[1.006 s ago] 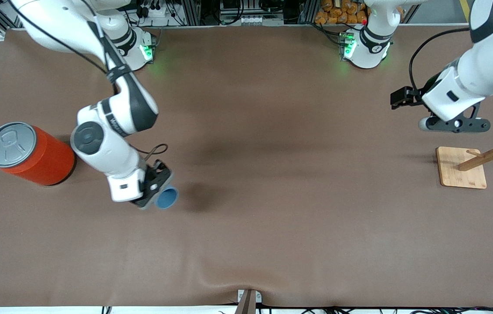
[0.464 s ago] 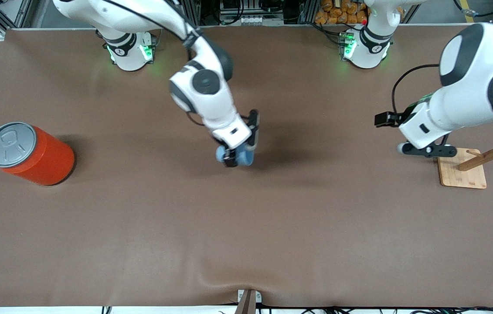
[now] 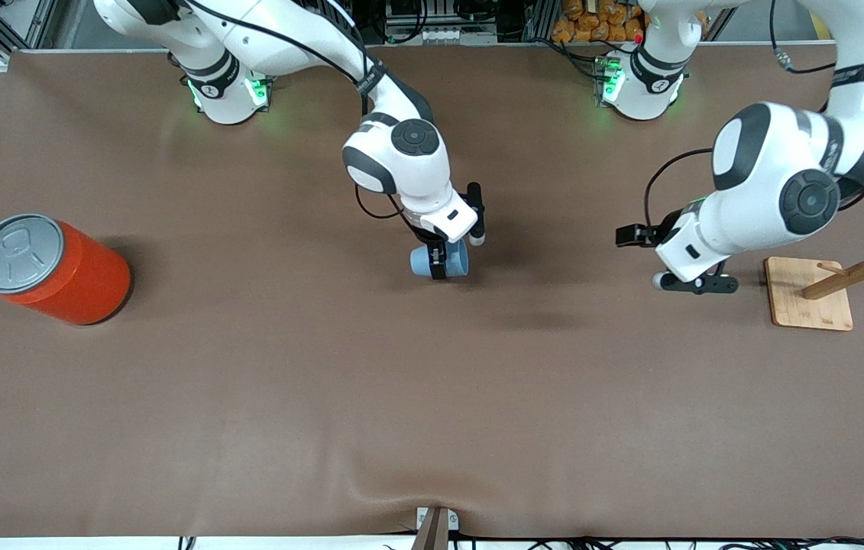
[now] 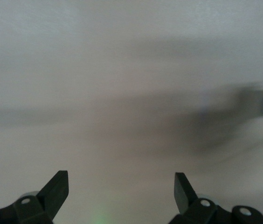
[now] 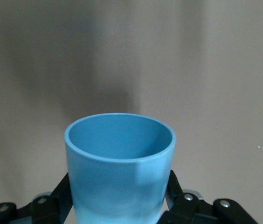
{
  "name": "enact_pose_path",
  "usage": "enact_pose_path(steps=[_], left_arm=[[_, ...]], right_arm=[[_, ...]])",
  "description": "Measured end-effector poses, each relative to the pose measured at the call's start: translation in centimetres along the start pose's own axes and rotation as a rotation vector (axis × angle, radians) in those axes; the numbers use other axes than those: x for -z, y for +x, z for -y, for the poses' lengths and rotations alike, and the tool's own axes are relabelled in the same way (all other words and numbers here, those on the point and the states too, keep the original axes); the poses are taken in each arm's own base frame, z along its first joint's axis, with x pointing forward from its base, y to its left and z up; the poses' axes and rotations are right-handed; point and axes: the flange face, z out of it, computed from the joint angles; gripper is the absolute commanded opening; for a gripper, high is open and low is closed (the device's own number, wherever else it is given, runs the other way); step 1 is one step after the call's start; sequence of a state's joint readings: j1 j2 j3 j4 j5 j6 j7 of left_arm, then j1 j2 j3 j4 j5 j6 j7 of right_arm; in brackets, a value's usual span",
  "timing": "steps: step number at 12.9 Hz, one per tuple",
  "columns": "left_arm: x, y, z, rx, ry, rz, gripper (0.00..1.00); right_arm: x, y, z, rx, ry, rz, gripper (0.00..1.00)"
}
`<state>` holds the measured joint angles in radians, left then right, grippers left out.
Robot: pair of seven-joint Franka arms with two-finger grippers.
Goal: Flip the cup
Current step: 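Carry the cup to mid-table with the right gripper while the left gripper approaches, then close the left gripper on the cup held by the right gripper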
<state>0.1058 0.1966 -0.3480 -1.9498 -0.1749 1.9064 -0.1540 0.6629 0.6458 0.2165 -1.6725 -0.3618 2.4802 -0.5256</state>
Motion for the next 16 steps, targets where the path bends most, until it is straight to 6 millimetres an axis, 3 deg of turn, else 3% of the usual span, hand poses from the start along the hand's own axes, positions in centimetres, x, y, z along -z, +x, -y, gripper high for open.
enact_pose_path(steps=[3,5,7,12,16], left_arm=[[-3.7,1.5,-1.0,0.077,-0.191,0.031,1.00],[-6.0,2.4,-1.4,0.127,-0.291,0.020,1.00],[-8.2,2.4,-2.2,0.151,-0.392,0.000,1.00],[-13.1,2.2,-2.3,0.177,-0.615,-0.044,0.97],[-16.4,1.1,-6.6,0.294,-0.703,-0.105,0.90]], right_arm=[[-2.1,0.7,1.5,0.024,-0.053,0.039,0.72],[-3.0,0.7,2.0,0.028,-0.081,0.060,0.83],[-3.5,0.6,2.1,0.031,-0.090,0.068,1.00],[-3.9,0.5,2.2,0.033,-0.088,0.070,1.00],[-3.3,0.8,1.8,0.023,-0.098,0.064,1.00]])
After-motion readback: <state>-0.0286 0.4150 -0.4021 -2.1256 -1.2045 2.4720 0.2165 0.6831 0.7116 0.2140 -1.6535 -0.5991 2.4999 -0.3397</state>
